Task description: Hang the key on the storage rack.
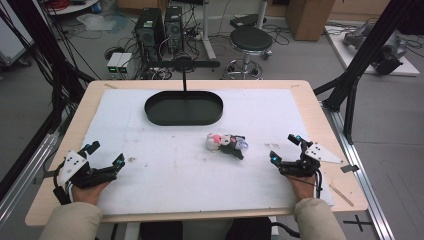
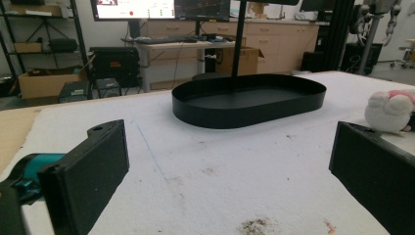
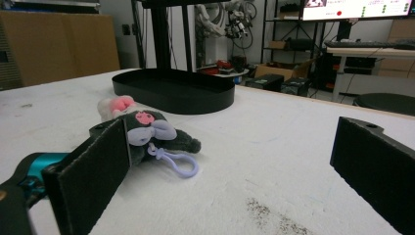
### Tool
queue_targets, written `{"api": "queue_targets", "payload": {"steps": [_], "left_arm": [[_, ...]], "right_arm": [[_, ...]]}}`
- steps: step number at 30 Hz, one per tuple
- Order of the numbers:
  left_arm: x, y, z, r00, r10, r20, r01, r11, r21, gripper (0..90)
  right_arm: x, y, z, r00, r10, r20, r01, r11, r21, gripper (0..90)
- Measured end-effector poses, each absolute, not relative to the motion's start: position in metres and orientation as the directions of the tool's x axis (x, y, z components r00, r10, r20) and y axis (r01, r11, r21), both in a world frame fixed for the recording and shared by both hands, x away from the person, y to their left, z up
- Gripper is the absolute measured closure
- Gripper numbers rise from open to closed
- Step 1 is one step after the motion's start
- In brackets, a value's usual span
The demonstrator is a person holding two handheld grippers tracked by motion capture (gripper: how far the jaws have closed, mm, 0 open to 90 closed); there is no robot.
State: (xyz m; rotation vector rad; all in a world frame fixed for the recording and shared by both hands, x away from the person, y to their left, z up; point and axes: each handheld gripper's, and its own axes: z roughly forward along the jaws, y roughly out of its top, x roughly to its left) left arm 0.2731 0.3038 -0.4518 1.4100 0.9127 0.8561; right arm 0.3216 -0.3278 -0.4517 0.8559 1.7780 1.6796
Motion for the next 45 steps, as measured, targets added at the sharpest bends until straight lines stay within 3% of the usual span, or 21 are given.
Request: {"api": "queue_targets", "payload": {"steps": [18, 26, 36, 45], "left_arm": [[0.274, 0.304, -0.451, 0.425, 0.905, -0.020, 0.056, -0.004, 0.998, 1.7], [0.275, 0.304, -0.451, 0.423, 0.906, -0.028, 0.062, 0.002, 0.998, 1.7], [0.277, 0.305, -0.451, 0.418, 0.908, -0.036, 0.078, 0.003, 0.997, 1.7], [0.276, 0.304, -0.451, 0.421, 0.906, -0.032, 0.074, 0.001, 0.997, 1.7]], "right_arm": [[0.323, -0.328, -0.451, -0.651, 0.759, 0.035, 0.079, 0.022, 0.997, 0.7], [0.333, -0.322, -0.443, -0.647, 0.761, 0.051, 0.165, 0.075, 0.983, 0.6], [0.373, -0.298, -0.384, -0.749, 0.662, 0.028, 0.187, 0.170, 0.968, 0.6], [0.400, -0.269, -0.364, -0.825, 0.565, 0.004, 0.207, 0.296, 0.933, 0.6]]}}
